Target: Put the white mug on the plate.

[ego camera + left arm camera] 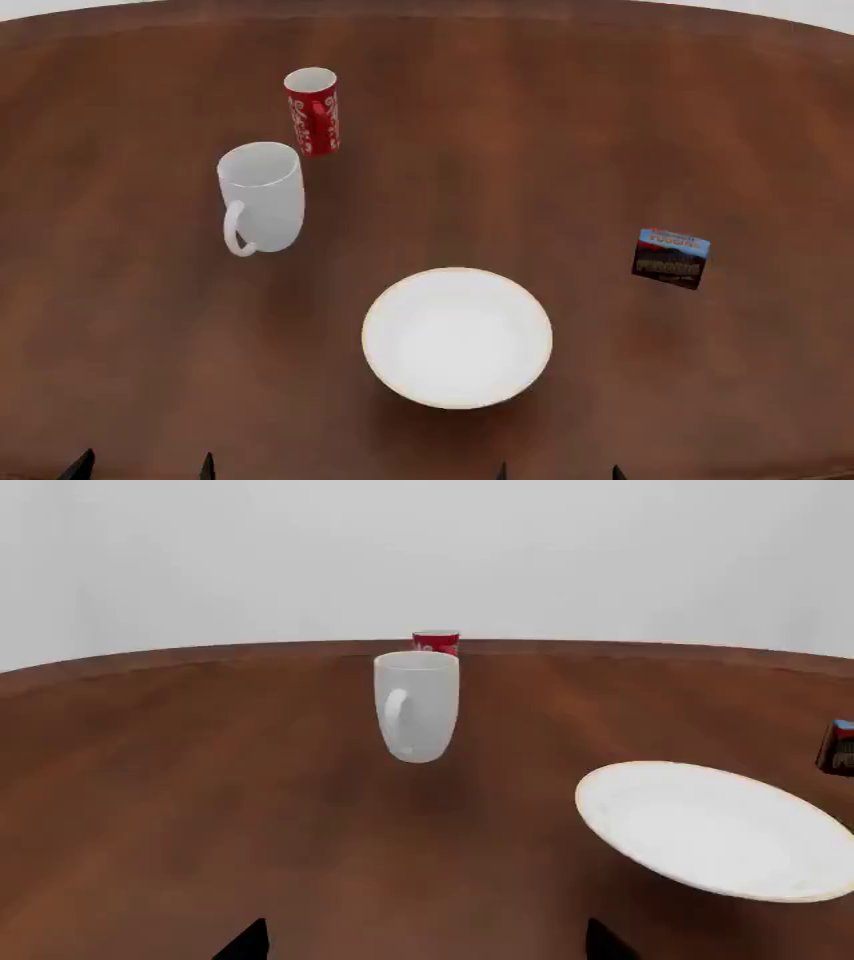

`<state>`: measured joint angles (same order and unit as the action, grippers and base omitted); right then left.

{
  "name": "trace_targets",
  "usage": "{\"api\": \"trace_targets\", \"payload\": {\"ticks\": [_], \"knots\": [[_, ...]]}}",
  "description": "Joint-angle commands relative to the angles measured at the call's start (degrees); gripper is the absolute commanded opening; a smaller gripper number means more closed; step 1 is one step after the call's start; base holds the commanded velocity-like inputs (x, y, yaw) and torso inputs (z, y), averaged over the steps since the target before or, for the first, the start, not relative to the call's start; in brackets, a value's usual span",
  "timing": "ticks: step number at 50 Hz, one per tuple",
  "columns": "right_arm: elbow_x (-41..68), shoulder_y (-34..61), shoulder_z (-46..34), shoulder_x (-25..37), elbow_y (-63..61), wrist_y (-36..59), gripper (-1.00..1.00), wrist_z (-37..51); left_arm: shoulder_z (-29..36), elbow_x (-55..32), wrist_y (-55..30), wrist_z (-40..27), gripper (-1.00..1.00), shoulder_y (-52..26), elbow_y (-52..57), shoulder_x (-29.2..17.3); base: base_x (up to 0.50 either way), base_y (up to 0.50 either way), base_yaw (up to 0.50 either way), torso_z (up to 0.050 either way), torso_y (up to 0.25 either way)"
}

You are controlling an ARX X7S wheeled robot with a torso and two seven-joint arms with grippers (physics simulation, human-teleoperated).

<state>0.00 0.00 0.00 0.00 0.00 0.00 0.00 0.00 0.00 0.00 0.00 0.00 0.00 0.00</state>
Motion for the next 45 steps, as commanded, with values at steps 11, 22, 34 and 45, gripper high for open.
{"api": "trace_targets", "payload": {"ticks": [11,22,34,45], "knots": [[-0.20,-0.18,-3.96,2.51,-0.84,1.44,1.00,3.18,3.33,-0.51,0.24,-3.08,1.00,0.64,0.64,-2.43,0.00,0.00,0.00,0.000,0.000],[0.78,-0.46,-5.17,3.89,-2.02,1.91,1.00,4.06,6.30,0.77,-0.51,-3.59,1.00,1.23,3.03,-4.22,0.00,0.00,0.00,0.039,0.036],[1.69,-0.64,-6.07,4.80,-2.63,2.16,1.00,4.98,7.40,-0.36,-1.41,-4.08,1.00,1.36,4.52,-5.03,0.00,0.00,0.00,0.050,0.047],[2.43,-0.78,-6.77,5.79,-3.66,2.77,1.00,5.73,8.01,-0.46,-1.17,-5.50,1.00,1.53,5.62,-5.85,0.00,0.00,0.00,0.050,0.047]]}}
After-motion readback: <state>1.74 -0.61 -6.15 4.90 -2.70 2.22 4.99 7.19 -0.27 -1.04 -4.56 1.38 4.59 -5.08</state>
